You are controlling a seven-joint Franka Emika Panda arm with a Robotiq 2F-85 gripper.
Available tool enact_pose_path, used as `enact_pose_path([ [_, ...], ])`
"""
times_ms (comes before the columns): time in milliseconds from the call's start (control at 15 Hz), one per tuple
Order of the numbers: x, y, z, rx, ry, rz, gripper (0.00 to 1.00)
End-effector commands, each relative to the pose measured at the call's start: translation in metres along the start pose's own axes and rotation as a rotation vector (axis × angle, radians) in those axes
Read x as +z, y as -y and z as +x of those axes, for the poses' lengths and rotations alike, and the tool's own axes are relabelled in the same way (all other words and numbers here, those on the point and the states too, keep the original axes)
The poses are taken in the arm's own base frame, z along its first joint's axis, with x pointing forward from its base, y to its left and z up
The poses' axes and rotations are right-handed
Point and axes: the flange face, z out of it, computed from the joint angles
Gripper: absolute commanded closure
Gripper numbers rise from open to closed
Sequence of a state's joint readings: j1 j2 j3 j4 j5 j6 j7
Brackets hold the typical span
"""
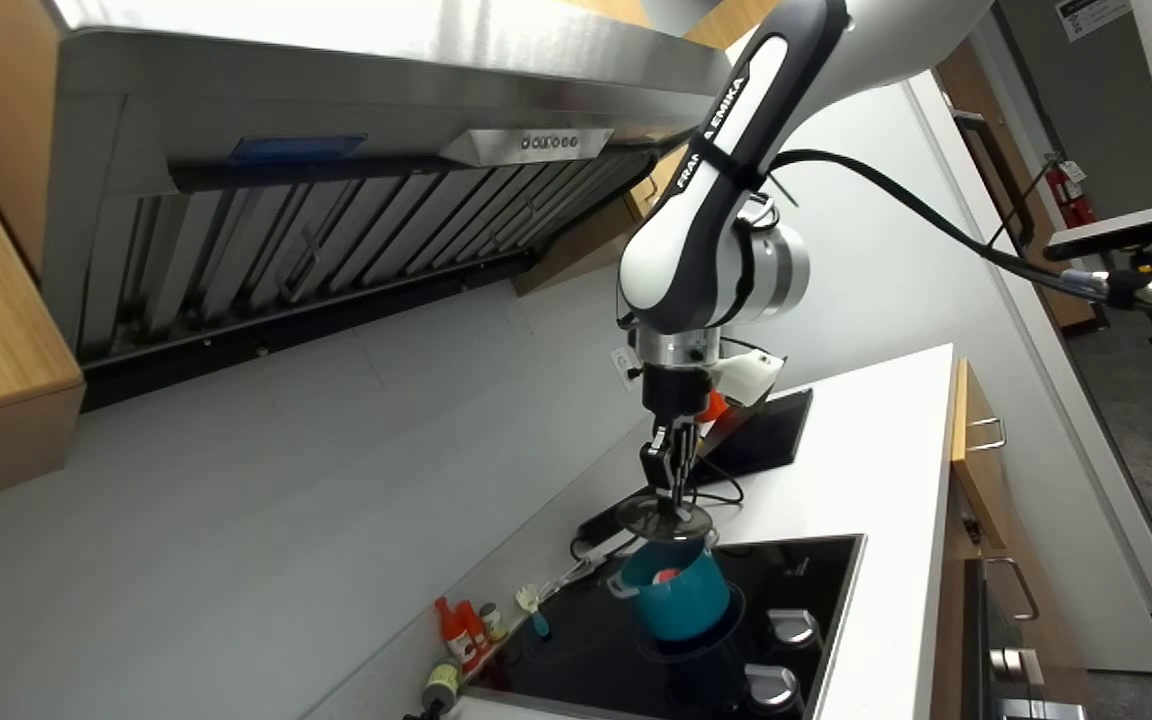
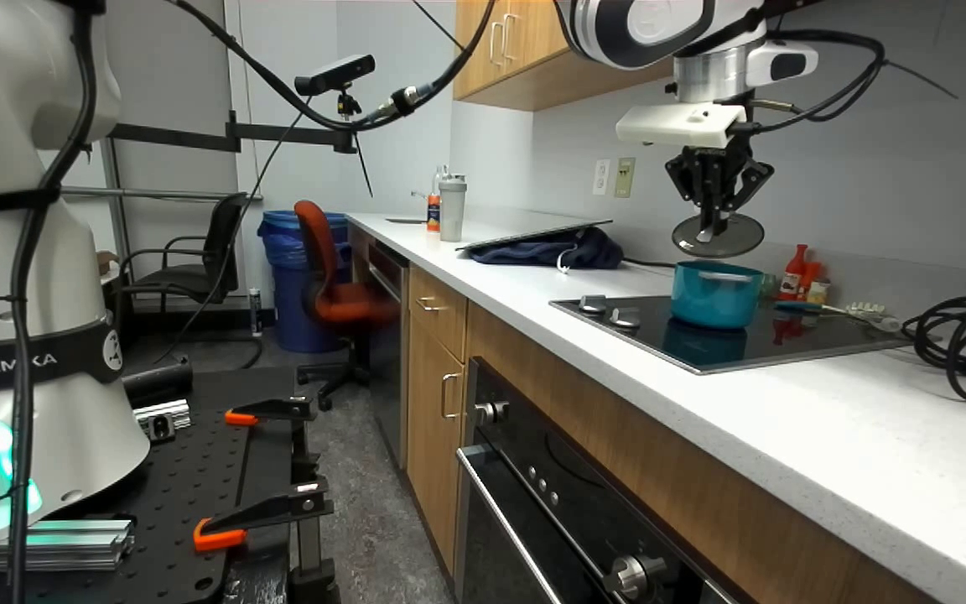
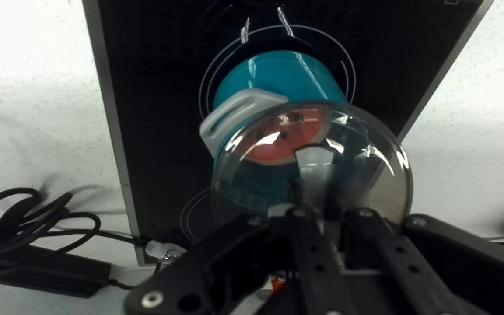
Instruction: Put the lid on the pot
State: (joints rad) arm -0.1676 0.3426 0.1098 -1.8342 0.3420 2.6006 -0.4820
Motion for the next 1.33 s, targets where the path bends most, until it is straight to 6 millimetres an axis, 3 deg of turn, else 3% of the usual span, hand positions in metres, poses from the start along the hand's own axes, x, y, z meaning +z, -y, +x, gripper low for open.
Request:
enact_pose_path([
  [0, 0.01, 0.003, 0.009, 0.011, 0.005, -0.026, 0.96],
  [333, 0.02, 0.01, 0.004, 0.023, 0.022, -0.029, 0.96],
  [1267, 0.029, 0.01, 0.026, 0.058, 0.01, -0.06, 0.96],
])
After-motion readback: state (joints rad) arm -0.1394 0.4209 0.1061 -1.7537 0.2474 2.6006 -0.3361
